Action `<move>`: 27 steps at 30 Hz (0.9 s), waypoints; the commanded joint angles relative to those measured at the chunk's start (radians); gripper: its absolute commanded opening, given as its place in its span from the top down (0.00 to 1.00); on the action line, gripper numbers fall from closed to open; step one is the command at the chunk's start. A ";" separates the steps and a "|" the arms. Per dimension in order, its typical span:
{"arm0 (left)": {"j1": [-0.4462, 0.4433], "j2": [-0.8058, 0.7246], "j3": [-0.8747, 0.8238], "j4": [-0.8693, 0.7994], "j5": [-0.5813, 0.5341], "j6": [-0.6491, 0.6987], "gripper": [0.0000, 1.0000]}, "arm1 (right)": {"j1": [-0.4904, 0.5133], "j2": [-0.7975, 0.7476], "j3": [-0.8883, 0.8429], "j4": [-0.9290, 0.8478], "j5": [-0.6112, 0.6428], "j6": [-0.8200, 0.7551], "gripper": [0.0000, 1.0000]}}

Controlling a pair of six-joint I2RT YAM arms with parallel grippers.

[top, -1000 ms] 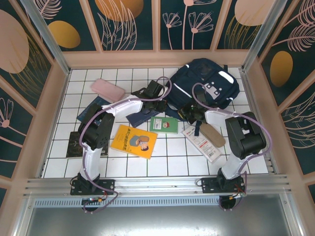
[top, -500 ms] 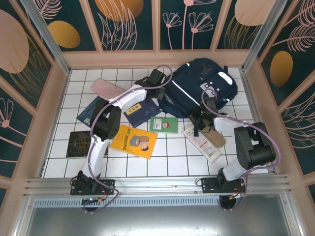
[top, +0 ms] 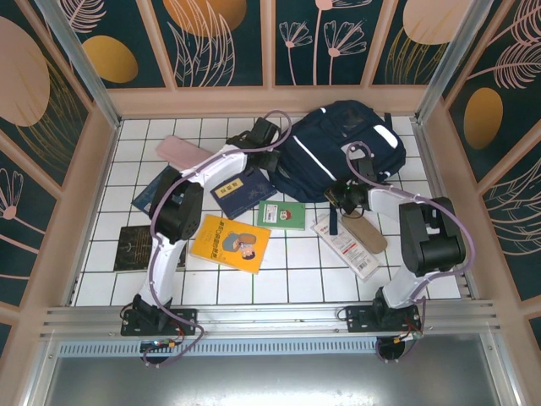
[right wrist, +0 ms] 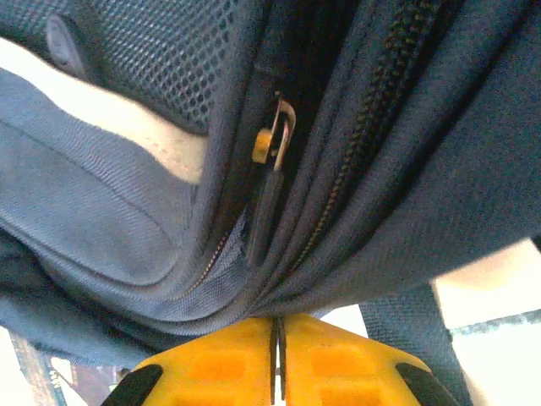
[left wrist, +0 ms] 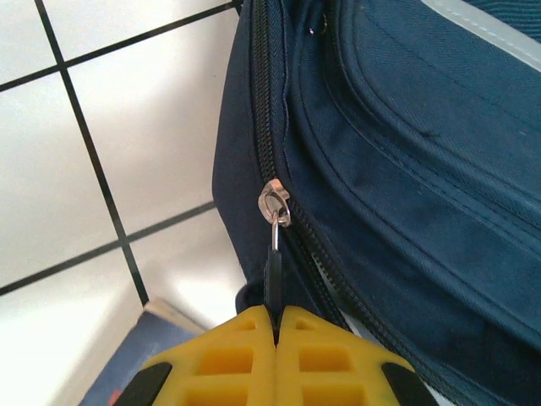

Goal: Pack the student bag

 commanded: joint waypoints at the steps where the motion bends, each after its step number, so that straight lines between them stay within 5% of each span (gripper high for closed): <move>1: -0.032 -0.136 -0.067 0.003 0.090 0.013 1.00 | -0.045 0.038 0.069 -0.046 0.076 -0.068 0.86; 10: -0.149 -0.175 -0.138 0.034 0.234 -0.036 1.00 | -0.229 0.044 0.158 -0.101 0.102 -0.171 0.79; 16: -0.177 -0.162 -0.149 0.065 0.299 -0.072 1.00 | -0.241 -0.076 0.142 -0.149 0.082 -0.196 0.61; 25: -0.163 -0.173 -0.146 0.029 0.057 -0.066 1.00 | -0.054 -0.290 -0.024 -0.128 0.032 -0.072 0.42; 27: -0.143 -0.158 -0.118 0.005 0.002 -0.071 0.92 | 0.006 -0.307 -0.070 -0.081 0.015 -0.009 0.39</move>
